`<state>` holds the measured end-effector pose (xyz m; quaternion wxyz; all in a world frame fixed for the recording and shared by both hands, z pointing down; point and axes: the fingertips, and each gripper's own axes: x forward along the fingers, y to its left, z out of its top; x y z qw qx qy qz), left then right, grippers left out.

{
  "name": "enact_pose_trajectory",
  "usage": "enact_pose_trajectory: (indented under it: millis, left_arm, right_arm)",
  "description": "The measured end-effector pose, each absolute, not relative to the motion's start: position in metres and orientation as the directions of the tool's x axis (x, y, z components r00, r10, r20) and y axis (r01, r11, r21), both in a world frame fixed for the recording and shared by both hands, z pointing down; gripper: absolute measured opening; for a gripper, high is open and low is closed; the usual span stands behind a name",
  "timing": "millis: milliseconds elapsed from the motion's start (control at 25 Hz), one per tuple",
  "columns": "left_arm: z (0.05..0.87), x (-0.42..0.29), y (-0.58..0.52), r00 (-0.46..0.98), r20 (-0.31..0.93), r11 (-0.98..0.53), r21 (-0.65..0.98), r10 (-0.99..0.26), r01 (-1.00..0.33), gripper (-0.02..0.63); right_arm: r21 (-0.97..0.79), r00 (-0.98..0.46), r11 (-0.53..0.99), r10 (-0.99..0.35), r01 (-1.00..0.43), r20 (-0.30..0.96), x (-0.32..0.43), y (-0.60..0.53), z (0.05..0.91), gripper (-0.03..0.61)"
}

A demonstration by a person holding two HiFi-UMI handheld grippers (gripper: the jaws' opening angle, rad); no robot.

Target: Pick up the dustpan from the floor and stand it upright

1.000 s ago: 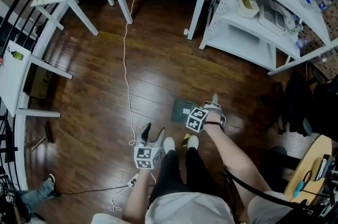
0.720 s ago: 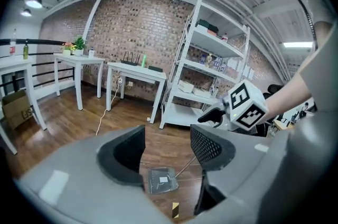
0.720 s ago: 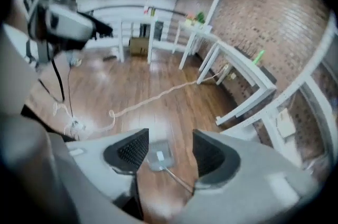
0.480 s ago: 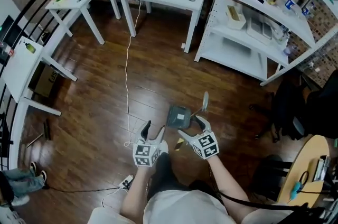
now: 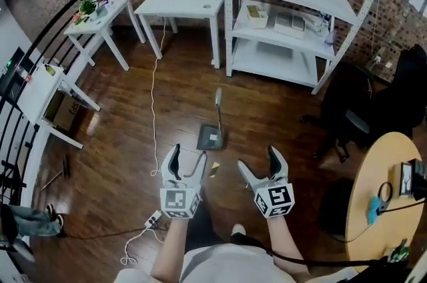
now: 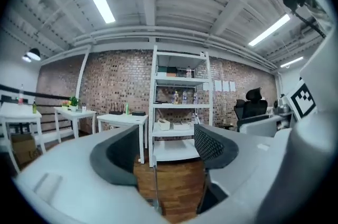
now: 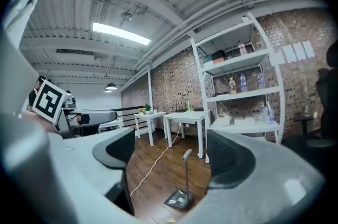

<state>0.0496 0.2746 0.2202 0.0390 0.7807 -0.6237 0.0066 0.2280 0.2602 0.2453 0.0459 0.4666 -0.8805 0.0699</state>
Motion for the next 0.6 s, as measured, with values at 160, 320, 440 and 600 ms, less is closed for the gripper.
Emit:
enact_pose_trajectory:
  millis: [160,320,440,600]
  left_arm:
    - [0.214,0.088,0.337,0.204,0.092,-0.204,0.014,-0.975,-0.979,0.334]
    - [0.189,0.085,0.379,0.197,0.062,-0.195,0.039,-0.978,-0.980,0.334]
    - [0.169,0.073,0.403,0.193,0.022,-0.192,0.023,-0.981,-0.981,0.319]
    - [0.160,0.054,0.431,0.157,-0.007,-0.158,0.014,-0.988,-0.987,0.319]
  right_arm:
    - [0.031,-0.550,0.560,-0.821,-0.828,0.154,0.249,0.306,0.208,0.397]
    - [0.042,-0.561,0.570,-0.817,-0.820,0.131,0.237,0.341,0.176,0.377]
    - [-0.027,-0.580,0.584,-0.796,-0.811,0.173,0.222,0.360,0.185,0.352]
    - [-0.007,-0.578,0.580,-0.810,-0.814,0.105,0.210,0.384,0.172,0.311]
